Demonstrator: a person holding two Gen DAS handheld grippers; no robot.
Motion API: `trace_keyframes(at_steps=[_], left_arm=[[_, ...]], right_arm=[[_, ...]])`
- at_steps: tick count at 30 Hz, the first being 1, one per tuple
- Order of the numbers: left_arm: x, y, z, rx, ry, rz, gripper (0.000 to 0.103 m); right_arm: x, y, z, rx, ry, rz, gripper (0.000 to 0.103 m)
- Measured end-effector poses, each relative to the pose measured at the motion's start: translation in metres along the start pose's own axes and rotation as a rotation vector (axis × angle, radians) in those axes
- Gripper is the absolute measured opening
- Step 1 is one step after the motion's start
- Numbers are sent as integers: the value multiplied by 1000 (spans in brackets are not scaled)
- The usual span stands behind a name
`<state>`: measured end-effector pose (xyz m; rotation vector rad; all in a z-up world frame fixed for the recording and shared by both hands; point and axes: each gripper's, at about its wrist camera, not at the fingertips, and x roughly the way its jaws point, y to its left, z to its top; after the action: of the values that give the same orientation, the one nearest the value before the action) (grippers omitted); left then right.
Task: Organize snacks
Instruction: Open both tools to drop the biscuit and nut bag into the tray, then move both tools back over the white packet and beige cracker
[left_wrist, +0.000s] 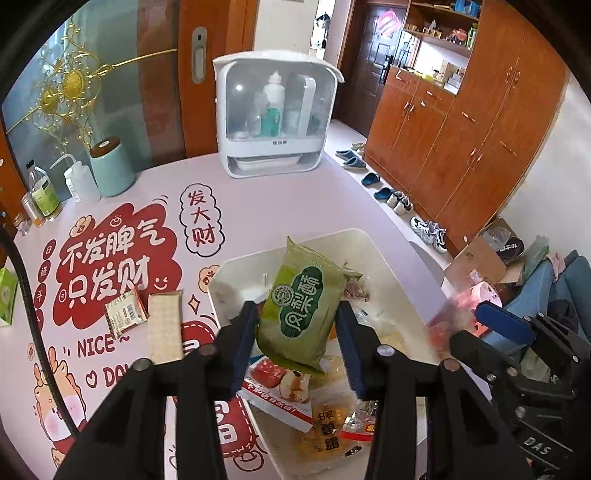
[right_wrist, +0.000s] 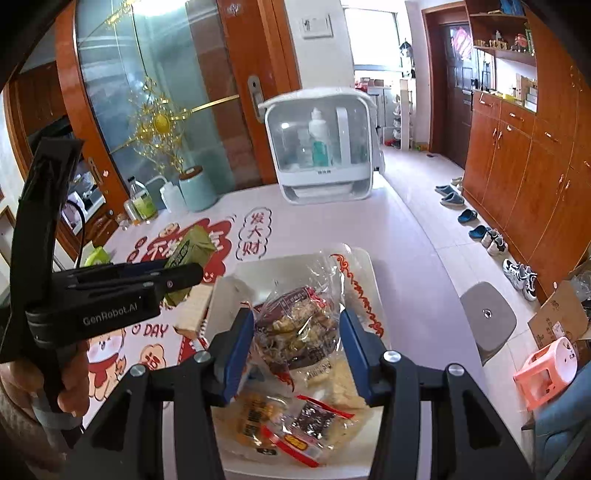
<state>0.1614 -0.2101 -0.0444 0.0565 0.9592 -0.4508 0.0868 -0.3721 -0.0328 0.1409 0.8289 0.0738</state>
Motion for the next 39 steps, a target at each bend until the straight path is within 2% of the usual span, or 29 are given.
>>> trace_keyframes(at_steps=[1,3,6,12,15,19,22,25,32,39], left_arm=[[3,-2,-1,10,11,-7,84],[1,-2,-6,6,0,0,102],[-1,-1,-14,-4,-17,29,102],[-3,2,-30,-14,11,50,102],[-9,1,-42,-14,-11,73,102],[-20,3,-56,-23,-35,66,102],[-32,4,-64,-21,-80,76,102],[-47,-1,-72,9,-129,124,102],[-60,-8,-80,77,-77,182,102],[-88,6,-80,50,-80,192,102]], right_arm=[[3,-1,-1,-3,12,-3,49],[8,-4,-2,-8,26,-30,51],[15,-9,-4,3,45,-41,62],[20,-14,-12,45,79,5,62],[20,-12,-14,49,87,13,62],[21,-7,-16,50,94,19,62],[20,-3,-19,52,98,31,62],[20,1,-21,59,106,47,62],[17,14,-26,54,118,75,62],[4,30,-25,22,91,106,62]])
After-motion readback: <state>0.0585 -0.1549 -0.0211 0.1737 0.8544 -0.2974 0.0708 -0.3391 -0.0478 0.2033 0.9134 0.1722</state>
